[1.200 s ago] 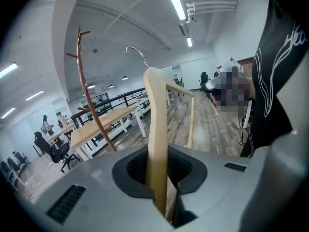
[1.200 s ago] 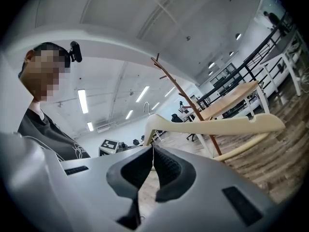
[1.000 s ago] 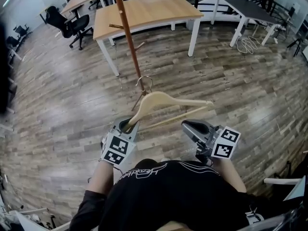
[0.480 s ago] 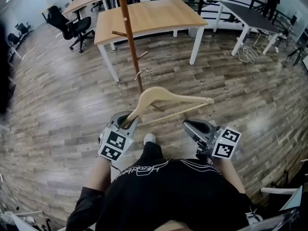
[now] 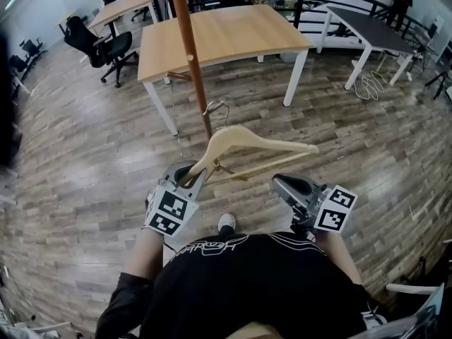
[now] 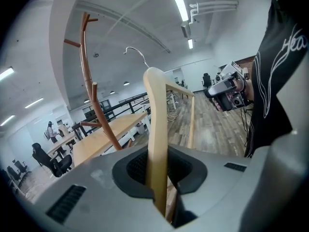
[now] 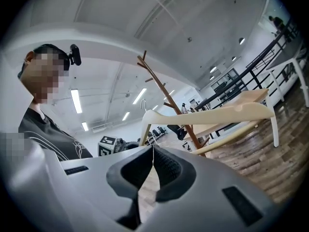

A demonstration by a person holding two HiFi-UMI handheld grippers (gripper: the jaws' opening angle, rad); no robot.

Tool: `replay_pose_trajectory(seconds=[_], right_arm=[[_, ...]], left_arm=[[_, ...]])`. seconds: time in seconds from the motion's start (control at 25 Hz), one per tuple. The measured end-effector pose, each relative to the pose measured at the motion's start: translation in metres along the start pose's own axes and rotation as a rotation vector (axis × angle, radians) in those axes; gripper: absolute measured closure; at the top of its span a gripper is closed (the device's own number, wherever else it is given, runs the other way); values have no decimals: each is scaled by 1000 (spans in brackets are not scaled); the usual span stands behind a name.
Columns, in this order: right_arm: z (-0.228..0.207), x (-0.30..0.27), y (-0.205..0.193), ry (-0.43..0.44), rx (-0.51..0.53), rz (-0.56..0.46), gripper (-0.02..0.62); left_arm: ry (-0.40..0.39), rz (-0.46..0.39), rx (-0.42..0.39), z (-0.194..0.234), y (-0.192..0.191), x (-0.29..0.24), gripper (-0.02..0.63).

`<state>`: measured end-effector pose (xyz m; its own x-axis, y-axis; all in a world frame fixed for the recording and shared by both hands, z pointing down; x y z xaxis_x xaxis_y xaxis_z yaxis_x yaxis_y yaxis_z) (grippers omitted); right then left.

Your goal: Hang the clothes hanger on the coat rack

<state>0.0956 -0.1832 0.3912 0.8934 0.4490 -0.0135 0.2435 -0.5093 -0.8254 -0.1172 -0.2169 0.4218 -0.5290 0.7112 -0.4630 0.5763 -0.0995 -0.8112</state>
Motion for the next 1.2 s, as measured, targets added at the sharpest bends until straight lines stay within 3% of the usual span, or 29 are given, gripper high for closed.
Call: replay_pose_trajectory(seconds=[0.6,1.2], right_arm=[[-62,-104,47,-21,-18,10,555],[-96,-135,51,-77,-51,10,555]], left_arm=[[3,-17,-16,122,-10,-51,561],[-20,-23,-17,173,-29,-88,561]])
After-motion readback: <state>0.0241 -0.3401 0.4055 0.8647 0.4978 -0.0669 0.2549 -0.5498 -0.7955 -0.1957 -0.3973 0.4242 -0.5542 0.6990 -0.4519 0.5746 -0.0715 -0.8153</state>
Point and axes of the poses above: the fingertips, and each gripper's own axes: x backward along the fingers, z to its left, y out of its top, the point moved 3 cm from there along x, backward along the fingers, and after that the axes turned 5 degrees about -x, right-handed, at the moved point
